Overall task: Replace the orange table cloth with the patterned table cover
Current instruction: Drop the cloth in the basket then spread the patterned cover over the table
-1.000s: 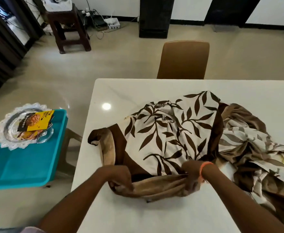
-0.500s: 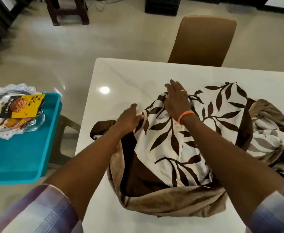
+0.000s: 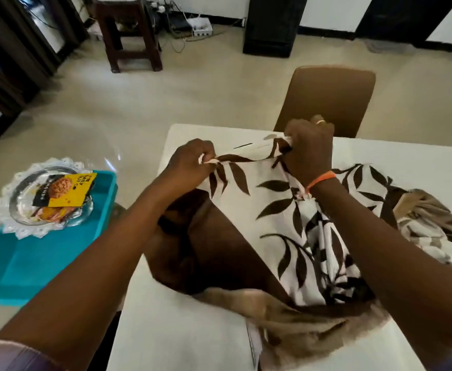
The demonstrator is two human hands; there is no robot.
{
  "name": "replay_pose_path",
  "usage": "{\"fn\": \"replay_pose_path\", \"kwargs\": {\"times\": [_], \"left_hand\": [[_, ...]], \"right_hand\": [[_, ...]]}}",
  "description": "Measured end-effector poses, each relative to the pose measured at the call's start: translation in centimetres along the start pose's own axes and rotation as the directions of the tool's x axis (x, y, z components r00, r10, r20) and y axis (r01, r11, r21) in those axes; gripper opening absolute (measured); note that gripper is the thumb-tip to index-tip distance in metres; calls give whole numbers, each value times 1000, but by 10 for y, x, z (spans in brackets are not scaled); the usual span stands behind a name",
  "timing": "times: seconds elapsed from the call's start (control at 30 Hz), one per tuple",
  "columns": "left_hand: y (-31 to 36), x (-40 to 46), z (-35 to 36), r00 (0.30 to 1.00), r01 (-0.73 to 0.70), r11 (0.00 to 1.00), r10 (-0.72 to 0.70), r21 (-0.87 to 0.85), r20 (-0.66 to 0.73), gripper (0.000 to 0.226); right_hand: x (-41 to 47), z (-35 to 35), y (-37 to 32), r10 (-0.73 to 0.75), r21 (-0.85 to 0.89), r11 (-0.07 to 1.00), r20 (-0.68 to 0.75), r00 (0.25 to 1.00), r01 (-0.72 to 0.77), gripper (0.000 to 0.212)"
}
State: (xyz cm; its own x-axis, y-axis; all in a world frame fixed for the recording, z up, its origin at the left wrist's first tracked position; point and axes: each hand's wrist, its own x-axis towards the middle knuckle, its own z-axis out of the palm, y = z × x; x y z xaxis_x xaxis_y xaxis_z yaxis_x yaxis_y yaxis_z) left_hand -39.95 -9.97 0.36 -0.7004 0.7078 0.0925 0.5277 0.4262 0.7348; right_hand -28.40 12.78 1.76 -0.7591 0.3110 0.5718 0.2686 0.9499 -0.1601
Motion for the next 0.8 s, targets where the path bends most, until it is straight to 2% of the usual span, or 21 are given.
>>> {"fn": "replay_pose_path", "kwargs": {"times": [0.03,0.07,0.1,0.13,0.17,0.2,0.23,0.27,0.33,0.4,0.43,0.47,0.5,0.53,0.57,0.63,0.67,0.7,0.73,0.77,0.8], "left_hand": [[7,-8,-8,1000,-15,1000,14,-2,-8,35],[9,-18,-12,1000,-8,1000,7,13,29,30],[8,-30,-11,995,13,998,-19,64,99,25],[4,-48,-6,980,33,989,-60,146,189,22],[-1,-68,0,948,59,976,-120,210,293,23],[-9,-88,13,899,90,966,-184,243,398,23],[-14,-110,25,839,100,952,-237,290,489,25],[-19,-134,37,783,52,936,-255,349,568,29],[-22,-176,60,652,-16,902,-318,432,688,40],[-18,-202,75,470,124,899,-426,420,773,50],[-13,-208,77,358,239,888,-457,394,814,55],[-10,-209,78,264,308,873,-459,377,848,57],[-9,-210,79,232,323,880,-431,349,872,54],[-7,-210,80,274,330,894,-398,303,875,47],[-6,-208,85,407,334,915,-356,226,841,36],[-7,-199,99,726,337,936,-324,97,607,18],[-9,-193,108,820,352,934,-343,69,459,29],[-9,-185,117,859,389,920,-382,50,342,41],[-9,-179,126,863,435,900,-428,38,267,47],[-7,-172,134,852,478,878,-468,13,234,49],[-7,-166,141,827,531,847,-509,-33,237,51]], "right_hand": [[-6,-14,-8,-58,10,998,-128,990,59,10],[-16,-19,-13,-91,23,995,-175,980,97,14],[-34,-20,-14,-130,24,991,-125,984,134,19],[-55,-22,-16,-156,14,988,35,987,156,27],[-81,-21,-14,-157,-16,985,297,942,169,37],[-106,-19,-11,-124,-37,983,580,805,178,44],[-134,-18,-10,-86,-24,985,787,611,169,48],[-160,-23,-13,-83,10,985,901,426,170,54],[-201,-33,-21,-94,73,986,987,134,152,59],[-216,-40,-28,-57,59,997,998,-38,54,56],[-216,-42,-28,-35,35,999,996,-79,-10,57],[-209,-42,-27,-9,6,999,996,-87,-43,58],[-202,-42,-26,9,-12,999,998,-54,-52,57],[-193,-43,-29,37,-35,998,999,31,-56,54],[-184,-40,-31,60,-46,996,982,181,-82,47],[-168,-31,-42,96,-5,987,828,553,-163,29],[-162,-22,-49,107,28,982,736,669,-187,22],[-157,-15,-57,100,26,986,694,713,-164,23],[-156,-6,-62,87,-15,994,719,689,-110,34],[-159,5,-65,73,-73,997,779,623,-26,43],[-162,12,-67,80,-120,992,831,551,37,42]]}}
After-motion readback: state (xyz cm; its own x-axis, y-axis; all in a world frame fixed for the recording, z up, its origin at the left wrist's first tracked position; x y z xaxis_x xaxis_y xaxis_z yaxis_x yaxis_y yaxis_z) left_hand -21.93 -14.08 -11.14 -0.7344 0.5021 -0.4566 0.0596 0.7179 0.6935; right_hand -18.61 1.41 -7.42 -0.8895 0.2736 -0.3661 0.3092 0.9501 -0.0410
